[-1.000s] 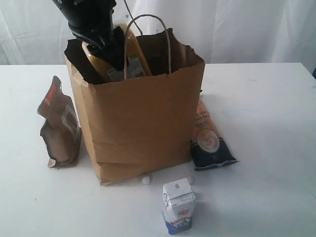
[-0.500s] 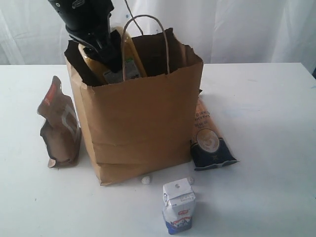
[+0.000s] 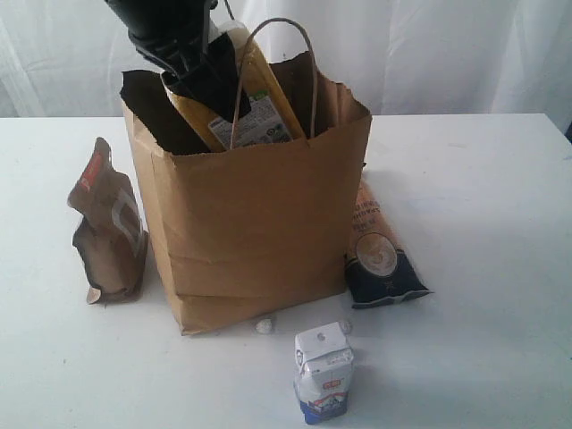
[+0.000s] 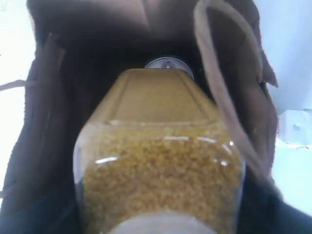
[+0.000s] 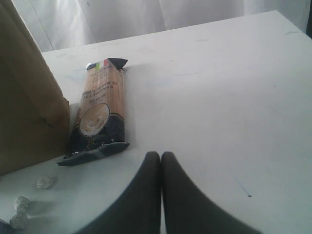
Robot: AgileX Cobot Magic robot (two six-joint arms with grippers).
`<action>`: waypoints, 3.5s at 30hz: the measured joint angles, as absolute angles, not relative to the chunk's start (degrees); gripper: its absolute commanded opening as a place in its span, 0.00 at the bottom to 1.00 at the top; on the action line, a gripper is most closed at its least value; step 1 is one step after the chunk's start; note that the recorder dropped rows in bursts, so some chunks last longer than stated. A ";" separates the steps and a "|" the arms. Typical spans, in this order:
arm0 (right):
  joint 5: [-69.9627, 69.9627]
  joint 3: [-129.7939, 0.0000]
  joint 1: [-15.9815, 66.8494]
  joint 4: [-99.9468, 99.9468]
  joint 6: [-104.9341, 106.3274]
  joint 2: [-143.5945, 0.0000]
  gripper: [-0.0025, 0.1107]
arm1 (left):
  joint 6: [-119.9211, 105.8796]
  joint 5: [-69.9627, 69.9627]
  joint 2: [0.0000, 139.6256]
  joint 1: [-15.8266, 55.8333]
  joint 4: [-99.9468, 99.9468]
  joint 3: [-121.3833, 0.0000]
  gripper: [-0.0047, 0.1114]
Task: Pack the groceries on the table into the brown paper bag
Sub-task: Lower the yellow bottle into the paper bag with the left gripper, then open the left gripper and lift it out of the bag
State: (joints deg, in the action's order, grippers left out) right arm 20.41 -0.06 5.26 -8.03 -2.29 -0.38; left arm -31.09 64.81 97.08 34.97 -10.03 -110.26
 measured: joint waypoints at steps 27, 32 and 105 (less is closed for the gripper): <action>20.41 -0.06 5.26 -8.03 -2.29 -0.38 0.02 | -31.41 64.70 100.50 36.84 -5.17 -103.87 0.04; 20.41 -0.06 5.26 -8.03 -2.29 -0.38 0.02 | -31.05 64.70 100.50 36.84 -5.17 -103.87 0.04; 20.41 -0.06 5.26 -8.03 -2.29 -0.38 0.02 | -22.71 64.80 87.04 36.84 0.00 -104.42 0.73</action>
State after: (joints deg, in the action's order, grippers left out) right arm 20.41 -0.06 5.26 -8.03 -2.29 -0.38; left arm -22.71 64.80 87.04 36.84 0.00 -104.42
